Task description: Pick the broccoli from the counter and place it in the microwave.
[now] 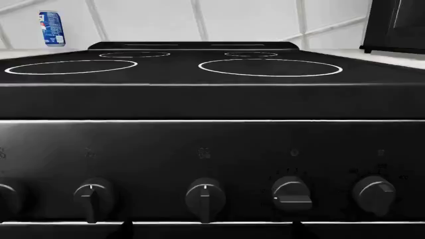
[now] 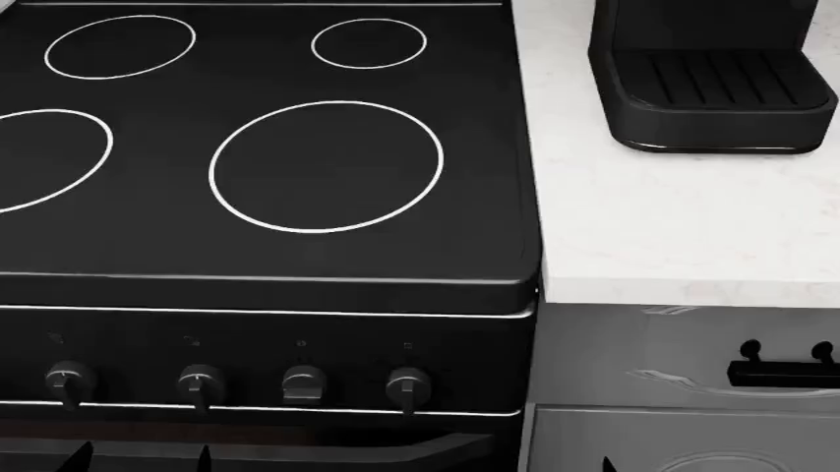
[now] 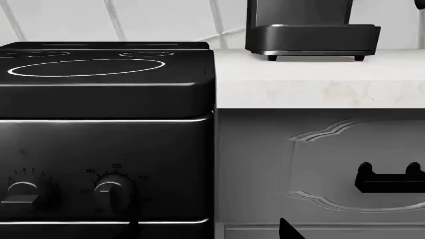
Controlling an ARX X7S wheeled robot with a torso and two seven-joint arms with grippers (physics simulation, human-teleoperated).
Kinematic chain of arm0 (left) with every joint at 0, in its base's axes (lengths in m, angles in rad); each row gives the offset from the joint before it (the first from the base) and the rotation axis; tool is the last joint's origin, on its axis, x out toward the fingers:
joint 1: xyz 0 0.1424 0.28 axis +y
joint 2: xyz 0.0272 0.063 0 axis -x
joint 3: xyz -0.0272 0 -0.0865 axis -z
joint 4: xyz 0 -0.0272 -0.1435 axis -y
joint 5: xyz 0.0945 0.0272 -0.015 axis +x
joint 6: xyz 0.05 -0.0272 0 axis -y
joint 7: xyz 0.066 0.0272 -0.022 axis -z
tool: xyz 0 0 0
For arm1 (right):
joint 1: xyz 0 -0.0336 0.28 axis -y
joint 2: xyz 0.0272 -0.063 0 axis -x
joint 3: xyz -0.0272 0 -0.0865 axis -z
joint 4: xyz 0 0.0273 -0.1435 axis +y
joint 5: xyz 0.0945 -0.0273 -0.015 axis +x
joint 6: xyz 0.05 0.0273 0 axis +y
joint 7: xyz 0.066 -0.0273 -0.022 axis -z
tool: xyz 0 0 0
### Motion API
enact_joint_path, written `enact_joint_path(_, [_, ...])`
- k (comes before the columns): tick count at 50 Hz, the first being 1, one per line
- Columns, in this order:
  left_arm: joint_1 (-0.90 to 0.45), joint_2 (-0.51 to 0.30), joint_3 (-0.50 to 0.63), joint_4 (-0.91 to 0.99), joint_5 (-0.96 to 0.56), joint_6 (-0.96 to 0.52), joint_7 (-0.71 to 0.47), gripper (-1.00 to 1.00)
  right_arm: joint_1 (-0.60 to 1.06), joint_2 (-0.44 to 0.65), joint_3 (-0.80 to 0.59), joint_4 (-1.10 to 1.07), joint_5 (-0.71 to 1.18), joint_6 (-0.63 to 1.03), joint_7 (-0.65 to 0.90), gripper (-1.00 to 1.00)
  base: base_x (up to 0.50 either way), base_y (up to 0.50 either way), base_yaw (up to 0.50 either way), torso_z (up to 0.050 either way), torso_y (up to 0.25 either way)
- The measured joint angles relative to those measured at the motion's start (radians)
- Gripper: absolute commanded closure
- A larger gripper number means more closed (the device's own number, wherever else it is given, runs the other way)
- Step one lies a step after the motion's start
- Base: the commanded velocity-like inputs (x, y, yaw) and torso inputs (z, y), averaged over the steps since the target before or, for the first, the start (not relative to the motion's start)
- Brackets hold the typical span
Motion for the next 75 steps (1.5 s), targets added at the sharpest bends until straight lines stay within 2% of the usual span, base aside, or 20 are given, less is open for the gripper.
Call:
enact_joint_path(13, [-0.009,-0.028,0.034,-0.004,-0.021,-0.006,-0.041,-1.0,0.007,0.024,-0.032,0.004,0.018,0.005,0.029,-1.0,0.0,0.0,0.0,0.003,0.0])
enact_joint_path(56, [-0.009,-0.096,0.099,0.046,-0.138,-0.05,-0.079,-1.0,0.01,0.092,-0.106,-0.018,0.087,0.021,0.108,-1.0,0.0,0.0,0.0,0.047,0.0])
enact_joint_path(62, [-0.029,-0.138,0.062,0.236,-0.216,-0.222,-0.103,-1.0,0.04,0.134,-0.08,-0.24,0.13,0.217,0.128,-1.0,0.0,0.0,0.0,0.0,0.0])
enact_joint_path(69, [-0.127,-0.224,-0.06,0.547,-0.419,-0.538,-0.16,-1.0,0.152,0.199,0.026,-0.597,0.261,0.597,0.16,-1.0,0.0,0.0,0.0,0.0,0.0])
enact_joint_path(75, [-0.227,-0.287,-0.181,0.752,-0.63,-0.781,-0.228,-1.0,0.262,0.323,0.118,-0.8,0.537,0.823,0.318,-1.0,0.0,0.24,0.0,0.0,0.0])
